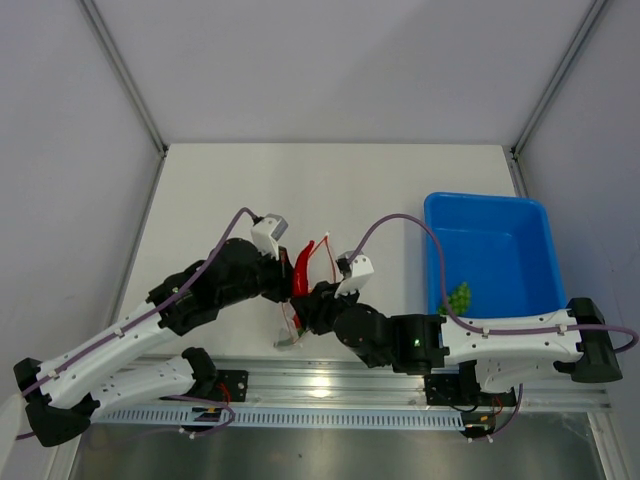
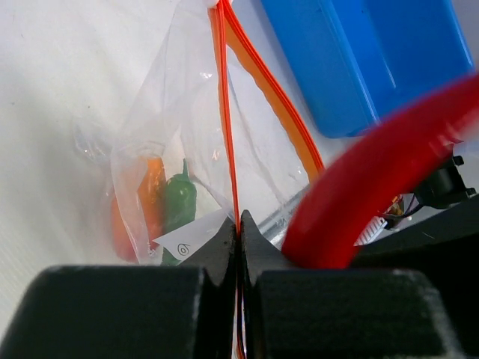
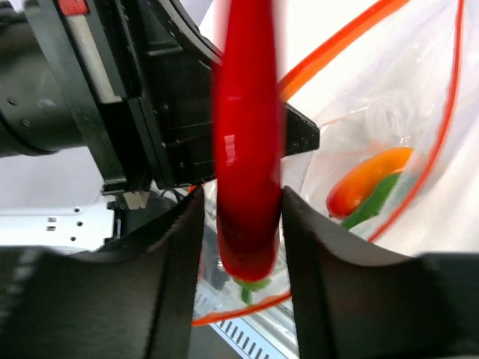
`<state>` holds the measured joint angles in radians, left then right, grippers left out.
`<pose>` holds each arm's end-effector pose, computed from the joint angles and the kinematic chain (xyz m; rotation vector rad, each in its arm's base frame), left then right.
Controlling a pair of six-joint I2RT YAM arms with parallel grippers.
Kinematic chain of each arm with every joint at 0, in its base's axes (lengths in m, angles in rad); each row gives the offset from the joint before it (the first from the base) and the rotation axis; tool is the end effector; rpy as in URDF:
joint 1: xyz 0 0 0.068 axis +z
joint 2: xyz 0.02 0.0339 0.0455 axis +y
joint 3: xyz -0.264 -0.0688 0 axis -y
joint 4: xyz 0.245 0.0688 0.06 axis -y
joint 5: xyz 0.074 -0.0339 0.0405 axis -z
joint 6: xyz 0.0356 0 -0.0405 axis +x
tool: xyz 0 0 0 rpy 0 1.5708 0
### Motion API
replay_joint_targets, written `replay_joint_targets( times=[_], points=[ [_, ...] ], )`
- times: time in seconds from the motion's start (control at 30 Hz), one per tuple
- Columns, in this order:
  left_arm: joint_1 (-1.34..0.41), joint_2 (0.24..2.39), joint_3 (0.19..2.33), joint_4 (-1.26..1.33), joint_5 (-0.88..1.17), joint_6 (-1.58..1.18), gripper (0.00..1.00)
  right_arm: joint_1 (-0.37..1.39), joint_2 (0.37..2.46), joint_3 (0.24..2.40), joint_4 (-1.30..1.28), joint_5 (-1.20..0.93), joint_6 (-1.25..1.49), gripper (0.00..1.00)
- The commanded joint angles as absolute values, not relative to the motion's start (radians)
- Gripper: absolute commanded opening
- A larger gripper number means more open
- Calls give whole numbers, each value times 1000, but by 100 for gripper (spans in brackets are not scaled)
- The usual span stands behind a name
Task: Place the food in the zip-top bag and seal the zipper
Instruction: Place the fake vegetable in the zipper food storage bag.
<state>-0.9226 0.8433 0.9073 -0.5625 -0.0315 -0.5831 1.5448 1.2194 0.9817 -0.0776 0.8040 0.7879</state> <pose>0.1104 -0.1439 0.3338 0.3502 2.1649 -0.8657 0.0328 0.2744 0.3314 -0.1489 1.8761 0.8988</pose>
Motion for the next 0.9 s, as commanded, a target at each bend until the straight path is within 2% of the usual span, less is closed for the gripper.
replay_joint_targets(
  times=[0.0,0.13,0.23,0.73,0.87],
  points=[
    [-925,828,939,-506,-28,-575,1,1554,1229,994,-95,870,819,49],
    [-925,827,934,-506,-29,-577,1,1554,1227,1003,-153,897,851,63],
    [-925,828,928,-505,-28,-578,1,1554,1230,1018,-198,917,865,66],
    [-923,821,916,-503,-29,-581,1,1549,1201,1077,-363,997,865,67],
    [-923,819,907,-502,-28,-583,1,1461,1175,1143,-520,973,897,65]
  ],
)
